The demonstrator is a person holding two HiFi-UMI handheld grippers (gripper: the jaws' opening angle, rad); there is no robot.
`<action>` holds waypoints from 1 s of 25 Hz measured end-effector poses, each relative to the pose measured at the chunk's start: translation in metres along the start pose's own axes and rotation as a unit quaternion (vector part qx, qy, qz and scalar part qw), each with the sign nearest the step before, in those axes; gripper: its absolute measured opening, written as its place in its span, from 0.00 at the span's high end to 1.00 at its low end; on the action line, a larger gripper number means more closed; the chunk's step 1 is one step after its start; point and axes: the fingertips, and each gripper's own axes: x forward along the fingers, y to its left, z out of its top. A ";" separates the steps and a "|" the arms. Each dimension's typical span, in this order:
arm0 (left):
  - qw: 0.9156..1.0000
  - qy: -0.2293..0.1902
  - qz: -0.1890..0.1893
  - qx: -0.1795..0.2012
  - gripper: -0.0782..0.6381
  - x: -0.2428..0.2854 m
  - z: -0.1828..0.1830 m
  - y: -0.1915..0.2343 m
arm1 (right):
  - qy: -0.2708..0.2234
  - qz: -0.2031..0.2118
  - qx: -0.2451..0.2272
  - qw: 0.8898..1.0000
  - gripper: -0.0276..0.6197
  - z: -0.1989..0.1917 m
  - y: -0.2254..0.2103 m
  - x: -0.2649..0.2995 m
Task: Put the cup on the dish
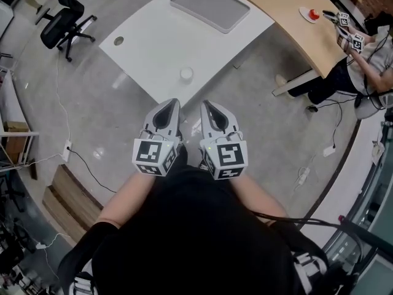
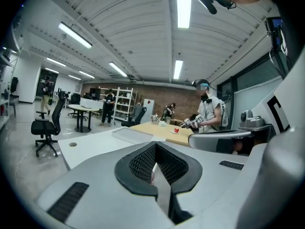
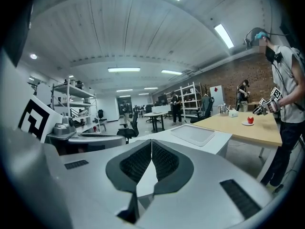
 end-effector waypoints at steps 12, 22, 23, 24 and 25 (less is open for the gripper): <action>1.000 0.003 -0.011 -0.017 0.88 0.040 0.008 0.090 | 0.029 -0.015 -0.014 0.999 0.94 0.006 0.013 0.092; 0.999 0.001 -0.051 -0.017 0.88 0.066 0.018 0.135 | 0.055 -0.050 -0.029 0.997 0.94 0.015 0.018 0.140; 0.998 0.001 -0.056 -0.015 0.88 0.068 0.019 0.138 | 0.055 -0.053 -0.030 0.997 0.94 0.016 0.017 0.143; 0.998 0.001 -0.059 -0.014 0.88 0.070 0.019 0.139 | 0.056 -0.056 -0.031 0.996 0.94 0.016 0.016 0.145; 0.998 0.002 -0.062 -0.012 0.88 0.072 0.019 0.140 | 0.057 -0.058 -0.032 0.996 0.94 0.016 0.015 0.147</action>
